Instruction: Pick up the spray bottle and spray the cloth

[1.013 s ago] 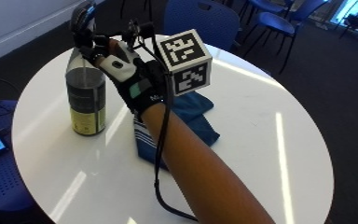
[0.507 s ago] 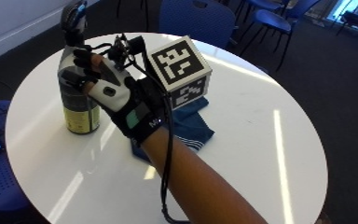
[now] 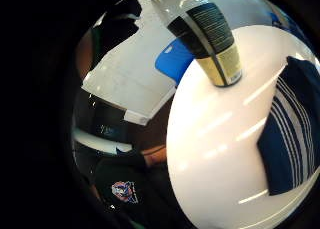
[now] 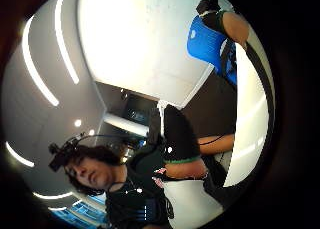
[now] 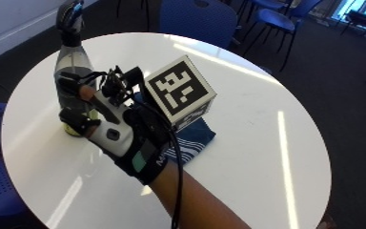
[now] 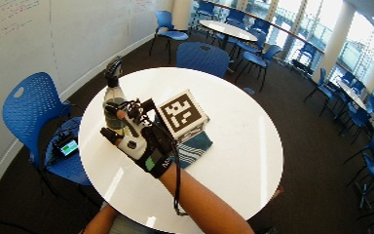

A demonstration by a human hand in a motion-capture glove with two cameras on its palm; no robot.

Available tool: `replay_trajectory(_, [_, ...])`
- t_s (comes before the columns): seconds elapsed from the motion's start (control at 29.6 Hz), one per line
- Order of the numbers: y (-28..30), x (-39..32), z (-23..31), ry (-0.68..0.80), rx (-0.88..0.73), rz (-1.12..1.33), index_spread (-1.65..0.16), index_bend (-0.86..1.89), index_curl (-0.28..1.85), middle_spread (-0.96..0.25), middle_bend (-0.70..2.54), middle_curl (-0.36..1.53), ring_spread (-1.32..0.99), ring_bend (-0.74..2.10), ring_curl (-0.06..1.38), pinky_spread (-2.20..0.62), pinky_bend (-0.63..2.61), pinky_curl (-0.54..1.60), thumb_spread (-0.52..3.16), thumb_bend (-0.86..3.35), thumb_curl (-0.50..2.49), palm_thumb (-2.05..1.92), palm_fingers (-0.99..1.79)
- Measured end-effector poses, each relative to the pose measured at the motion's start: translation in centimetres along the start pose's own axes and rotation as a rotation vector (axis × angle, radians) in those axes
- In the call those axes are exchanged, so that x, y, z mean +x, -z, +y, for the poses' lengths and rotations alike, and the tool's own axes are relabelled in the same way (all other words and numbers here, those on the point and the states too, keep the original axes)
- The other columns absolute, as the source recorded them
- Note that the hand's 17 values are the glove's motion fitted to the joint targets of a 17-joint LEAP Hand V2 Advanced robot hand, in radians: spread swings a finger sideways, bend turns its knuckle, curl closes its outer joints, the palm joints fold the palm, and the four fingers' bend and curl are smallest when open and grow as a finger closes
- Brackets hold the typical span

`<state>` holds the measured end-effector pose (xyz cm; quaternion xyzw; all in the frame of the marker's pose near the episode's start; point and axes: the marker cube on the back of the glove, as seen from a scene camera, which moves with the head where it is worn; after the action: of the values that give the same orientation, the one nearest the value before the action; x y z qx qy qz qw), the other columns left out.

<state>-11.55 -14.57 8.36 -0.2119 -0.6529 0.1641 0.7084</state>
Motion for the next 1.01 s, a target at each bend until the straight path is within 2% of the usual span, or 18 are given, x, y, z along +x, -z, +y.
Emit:
replay_trajectory(0.27, [-0.4, -0.7, 2.1, 0.100, -0.074, 0.128, -0.40, 0.19, 0.37, -0.14, 0.23, 0.38, -0.11, 0.22, 0.33, 0.19, 0.13, 0.21, 1.10, -0.05, 0.46, 0.45, 0.56])
replay_trajectory(0.71, [-1.2, -1.3, 4.4, 0.210, -0.100, 0.464, -0.42, 0.19, 0.38, -0.15, 0.23, 0.38, -0.12, 0.20, 0.32, 0.16, 0.13, 0.19, 1.12, -0.03, 0.41, 0.38, 0.48])
replay_trajectory(1.01, [-1.7, -1.0, 5.4, 0.232, -0.110, 0.504, -0.43, 0.20, 0.38, -0.16, 0.23, 0.37, -0.13, 0.21, 0.32, 0.16, 0.13, 0.18, 1.12, -0.03, 0.39, 0.36, 0.48])
